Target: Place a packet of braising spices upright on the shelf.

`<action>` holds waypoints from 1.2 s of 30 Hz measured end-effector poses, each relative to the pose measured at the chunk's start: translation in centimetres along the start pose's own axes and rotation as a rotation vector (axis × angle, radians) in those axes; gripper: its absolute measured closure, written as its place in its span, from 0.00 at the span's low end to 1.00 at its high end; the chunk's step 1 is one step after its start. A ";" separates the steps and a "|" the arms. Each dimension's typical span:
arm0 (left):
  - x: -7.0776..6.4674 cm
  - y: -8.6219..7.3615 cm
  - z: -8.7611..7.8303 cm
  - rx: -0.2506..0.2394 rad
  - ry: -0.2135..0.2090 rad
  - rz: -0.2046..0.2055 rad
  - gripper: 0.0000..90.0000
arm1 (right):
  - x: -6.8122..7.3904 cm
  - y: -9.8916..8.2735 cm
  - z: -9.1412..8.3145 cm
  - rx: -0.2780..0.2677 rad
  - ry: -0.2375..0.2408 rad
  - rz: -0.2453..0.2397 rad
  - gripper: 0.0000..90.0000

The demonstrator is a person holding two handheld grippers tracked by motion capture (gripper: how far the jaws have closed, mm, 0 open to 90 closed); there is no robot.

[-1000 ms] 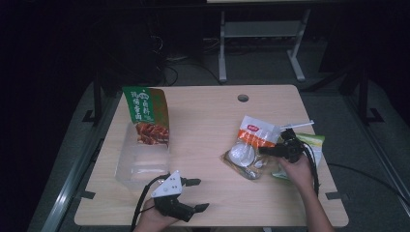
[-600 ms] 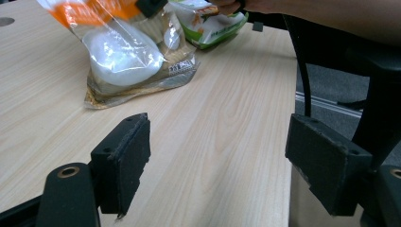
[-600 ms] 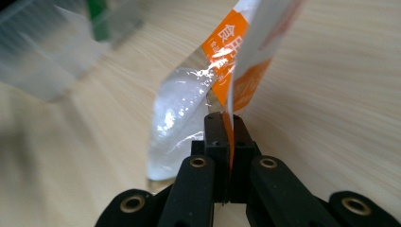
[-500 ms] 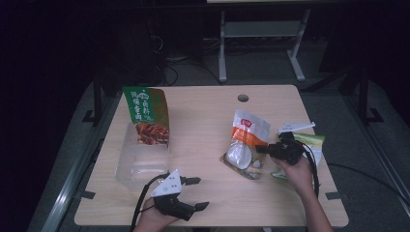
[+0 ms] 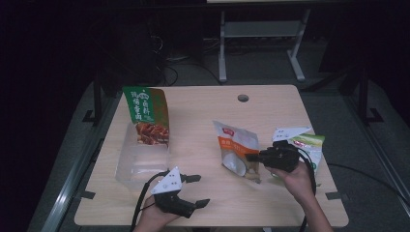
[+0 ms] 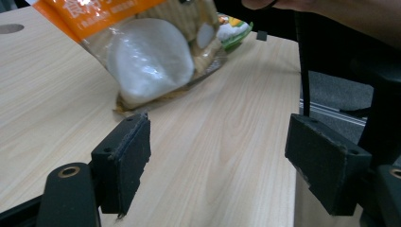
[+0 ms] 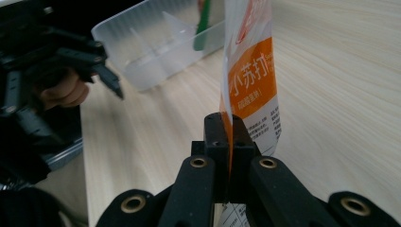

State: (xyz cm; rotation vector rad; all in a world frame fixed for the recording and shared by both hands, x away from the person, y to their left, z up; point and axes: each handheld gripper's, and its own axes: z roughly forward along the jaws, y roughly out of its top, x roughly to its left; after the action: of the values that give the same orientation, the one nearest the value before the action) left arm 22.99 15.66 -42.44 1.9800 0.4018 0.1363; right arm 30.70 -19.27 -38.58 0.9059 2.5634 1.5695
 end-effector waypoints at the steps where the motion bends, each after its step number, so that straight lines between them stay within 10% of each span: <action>1: 0.0 0.0 0.0 0.000 -0.002 -0.007 0.25 | 0.2 0.0 0.0 0.001 0.012 -0.009 1.00; 22: 1.6 0.0 4.2 0.049 0.042 -0.077 0.30 | 2.1 -1.2 0.5 0.001 0.271 -0.122 1.00; 25: 2.2 0.0 4.9 0.048 0.018 -0.123 0.37 | 2.3 -1.2 0.9 0.015 0.293 -0.140 1.00; 31: 2.0 0.5 5.3 0.023 -0.027 -0.147 0.85 | 2.0 -1.3 1.0 0.014 0.274 -0.137 1.00; 36: 1.7 1.4 5.2 0.043 0.046 -0.108 0.97 | 1.9 -1.2 0.9 0.012 0.223 -0.133 1.00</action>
State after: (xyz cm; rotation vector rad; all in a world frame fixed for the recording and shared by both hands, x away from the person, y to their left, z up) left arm 26.31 11.24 -43.57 1.9956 0.5448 0.1051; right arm 28.84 -18.06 -39.49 0.5761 2.7145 1.7068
